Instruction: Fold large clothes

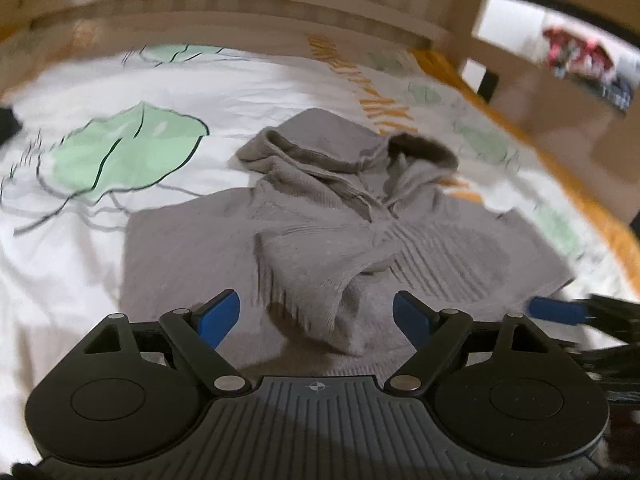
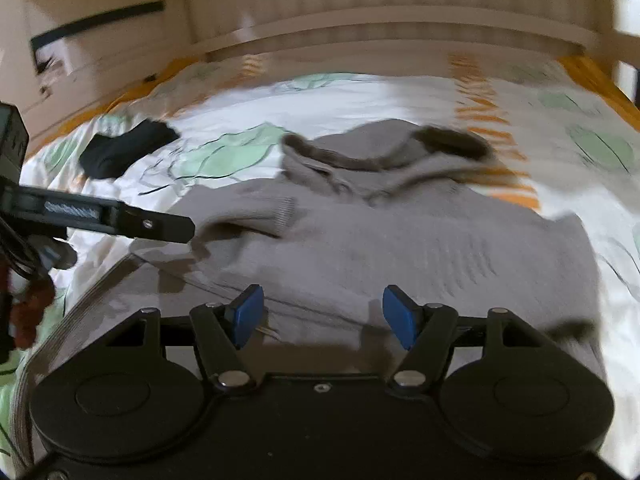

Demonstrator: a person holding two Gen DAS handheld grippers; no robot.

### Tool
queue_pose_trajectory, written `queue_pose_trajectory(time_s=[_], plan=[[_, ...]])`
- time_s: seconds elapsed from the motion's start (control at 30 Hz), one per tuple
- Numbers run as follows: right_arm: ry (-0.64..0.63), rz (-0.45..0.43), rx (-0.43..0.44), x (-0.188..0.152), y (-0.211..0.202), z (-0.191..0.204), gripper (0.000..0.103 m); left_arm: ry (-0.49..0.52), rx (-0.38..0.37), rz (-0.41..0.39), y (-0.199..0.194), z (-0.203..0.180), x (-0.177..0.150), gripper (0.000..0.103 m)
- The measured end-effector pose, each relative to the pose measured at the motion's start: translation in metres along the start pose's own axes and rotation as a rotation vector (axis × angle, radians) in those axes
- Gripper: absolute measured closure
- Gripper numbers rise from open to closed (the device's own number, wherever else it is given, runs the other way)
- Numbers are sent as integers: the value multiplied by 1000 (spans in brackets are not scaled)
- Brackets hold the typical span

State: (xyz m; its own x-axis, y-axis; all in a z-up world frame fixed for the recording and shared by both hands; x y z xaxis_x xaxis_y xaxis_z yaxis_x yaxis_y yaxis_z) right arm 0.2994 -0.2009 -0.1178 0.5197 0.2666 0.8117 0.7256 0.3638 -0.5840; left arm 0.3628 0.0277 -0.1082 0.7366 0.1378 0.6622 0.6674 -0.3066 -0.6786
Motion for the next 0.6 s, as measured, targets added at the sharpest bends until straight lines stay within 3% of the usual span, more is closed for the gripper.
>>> queue_pose_trajectory(time_s=[0.1,0.2,0.37,0.43,0.6], plan=[[35,3,-15,-12,-5,-7,33,51,64,-36,15,-5,2,20],[52,14,-20,-26,-8,-9,33,52,92,-67,21,0,8,35],[78,20,-44,-44,-17,-16,33,-82,-53,-42,20,16,25,89],[101,11,-53,-50,-21,-23,33,-114,-91,-59,13,13,32,90],[156,-10,-69,-50,-21,-42,33,-81,-161,-102,-5,-13,60,90]])
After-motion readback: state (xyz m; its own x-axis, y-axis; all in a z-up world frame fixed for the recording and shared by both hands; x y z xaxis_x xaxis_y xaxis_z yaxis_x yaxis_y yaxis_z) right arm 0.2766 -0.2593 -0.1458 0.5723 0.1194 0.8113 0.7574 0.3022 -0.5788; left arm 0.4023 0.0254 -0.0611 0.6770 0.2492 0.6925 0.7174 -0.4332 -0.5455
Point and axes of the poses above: each gripper's, at about its wrist camera, not at the fingertips, and y roughly the way its jaws point, z to its left, x to its top, the point moved 3 cm from there along y, roughly the way its jaws point, and after that the axes turned 13 degrees about -y, right-handed, at the moved point
